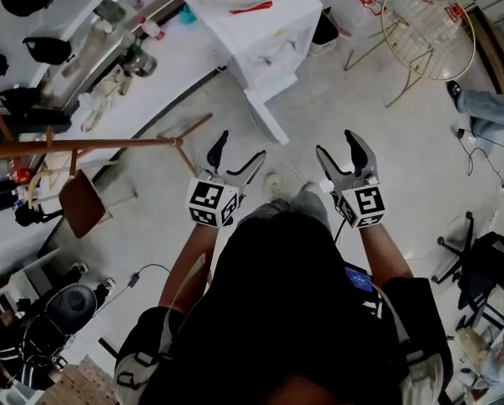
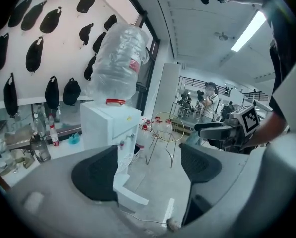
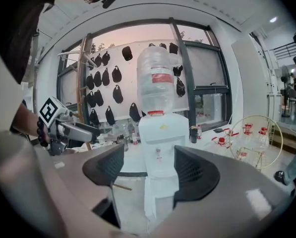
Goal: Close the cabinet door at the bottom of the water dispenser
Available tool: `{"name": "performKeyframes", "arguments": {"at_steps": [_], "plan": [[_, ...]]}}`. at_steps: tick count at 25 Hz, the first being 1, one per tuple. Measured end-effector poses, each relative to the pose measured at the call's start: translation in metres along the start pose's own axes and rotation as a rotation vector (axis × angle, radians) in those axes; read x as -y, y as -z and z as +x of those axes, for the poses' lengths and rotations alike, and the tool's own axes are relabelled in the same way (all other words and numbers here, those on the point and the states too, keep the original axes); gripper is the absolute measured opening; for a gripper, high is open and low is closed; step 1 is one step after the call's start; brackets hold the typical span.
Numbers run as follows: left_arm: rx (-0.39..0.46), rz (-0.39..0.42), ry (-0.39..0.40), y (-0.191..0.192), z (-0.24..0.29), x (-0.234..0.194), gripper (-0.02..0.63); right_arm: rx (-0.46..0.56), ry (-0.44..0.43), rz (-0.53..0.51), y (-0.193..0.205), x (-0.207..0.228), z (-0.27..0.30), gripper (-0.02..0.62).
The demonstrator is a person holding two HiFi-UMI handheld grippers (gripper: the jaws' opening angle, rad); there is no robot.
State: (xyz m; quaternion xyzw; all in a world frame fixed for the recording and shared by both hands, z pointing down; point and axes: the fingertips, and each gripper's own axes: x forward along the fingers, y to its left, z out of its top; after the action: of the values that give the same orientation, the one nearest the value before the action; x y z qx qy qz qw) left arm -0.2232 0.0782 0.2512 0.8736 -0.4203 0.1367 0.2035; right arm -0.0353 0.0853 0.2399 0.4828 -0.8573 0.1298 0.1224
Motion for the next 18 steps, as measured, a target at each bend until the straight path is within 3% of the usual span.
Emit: {"name": "performKeyframes", "arguments": {"at_steps": [9,18], "plan": [[-0.077,-0.016,0.064,0.036,0.043,-0.003,0.387,-0.069,0.007,0.030,0.052,0.011,0.023,0.301],[-0.214,-0.076,0.065,0.111,0.091,-0.023,0.387,-0.157,0.008,0.059,0.117,0.035,0.066,0.290]]}}
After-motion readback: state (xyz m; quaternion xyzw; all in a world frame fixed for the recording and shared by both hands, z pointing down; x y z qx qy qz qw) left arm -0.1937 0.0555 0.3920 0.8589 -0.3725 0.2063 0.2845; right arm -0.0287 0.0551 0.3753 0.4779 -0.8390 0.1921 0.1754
